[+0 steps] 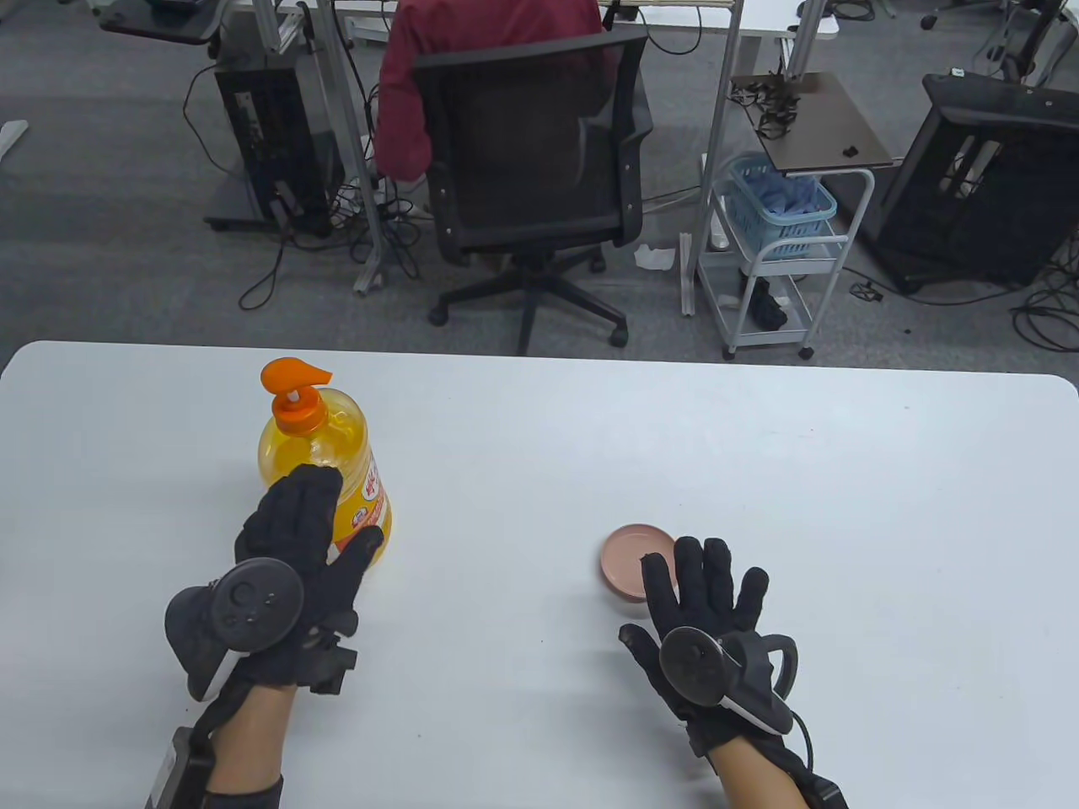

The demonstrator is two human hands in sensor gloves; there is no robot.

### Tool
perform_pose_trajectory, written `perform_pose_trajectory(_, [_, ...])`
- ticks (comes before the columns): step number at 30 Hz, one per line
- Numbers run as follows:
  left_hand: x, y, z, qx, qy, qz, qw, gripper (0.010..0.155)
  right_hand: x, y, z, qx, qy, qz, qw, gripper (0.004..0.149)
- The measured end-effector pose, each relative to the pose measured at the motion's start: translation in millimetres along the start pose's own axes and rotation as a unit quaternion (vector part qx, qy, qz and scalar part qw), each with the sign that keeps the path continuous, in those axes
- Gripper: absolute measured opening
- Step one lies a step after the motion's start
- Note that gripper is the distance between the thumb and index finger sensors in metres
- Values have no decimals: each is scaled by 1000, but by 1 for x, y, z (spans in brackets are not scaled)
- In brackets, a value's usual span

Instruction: Press dish soap pump onto seasoning dish

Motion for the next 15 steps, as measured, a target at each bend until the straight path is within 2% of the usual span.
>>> perform_pose_trajectory(3, [-8,-22,9,-76,-1,-4,997,74,1,1,2,-2,-5,-2,1000,81])
perform_pose_trajectory(5, [-7,-36,13,-103,-7,-2,995,78,1,2,2,-1,-5,-2,1000,81])
perform_pose_trajectory(9, [-3,-64,14,-125,-33,28,991,84,2,2,0,4,-7,0,1000,81])
perform_pose_trajectory(15, [6,-90,10,-163,-18,72,984,89,0,3,-1,3,-13,-14,1000,81])
Point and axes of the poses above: the tracker on the back of each hand, its own z axis roughly to the little-finger side, its own y axis roughly from the fingertips to the wrist, x = y × z, the point moved 1 cm from there along -y, roughly from the wrist to the fingertips, and after that the axes turned 4 degrees about -x, right-handed, at the moved point
